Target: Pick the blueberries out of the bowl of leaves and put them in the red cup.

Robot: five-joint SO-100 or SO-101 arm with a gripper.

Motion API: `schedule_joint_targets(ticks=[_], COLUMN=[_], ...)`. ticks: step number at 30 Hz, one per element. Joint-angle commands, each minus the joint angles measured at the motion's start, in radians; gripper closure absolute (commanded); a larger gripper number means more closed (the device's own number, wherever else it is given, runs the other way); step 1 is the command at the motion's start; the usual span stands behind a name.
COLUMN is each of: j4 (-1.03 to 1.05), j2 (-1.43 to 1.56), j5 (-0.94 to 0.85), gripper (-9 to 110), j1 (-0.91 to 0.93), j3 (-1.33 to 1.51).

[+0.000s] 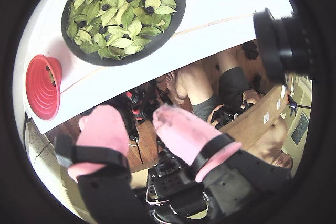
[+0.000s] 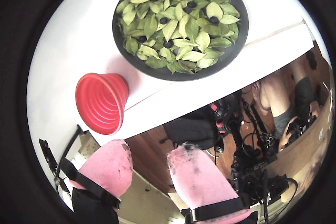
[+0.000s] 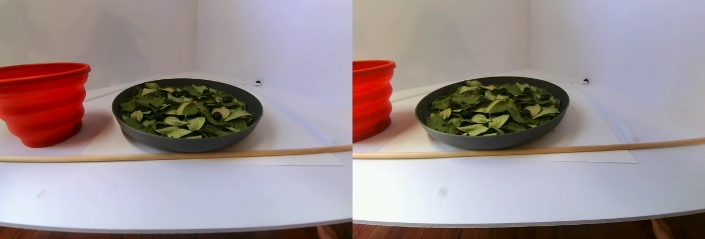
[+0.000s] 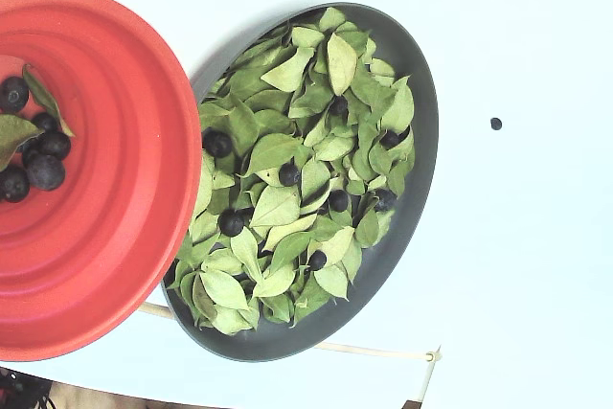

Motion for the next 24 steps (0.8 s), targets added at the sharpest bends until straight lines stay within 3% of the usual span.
schedule_joint_targets(ticks=[1,24], j4=[-0.031,-0.232], j2=[-0.006,-0.066], j5=[-0.043,-0.255], gripper=[87,85], j1=[0.005,0.015], j3=[-0.003,0.216])
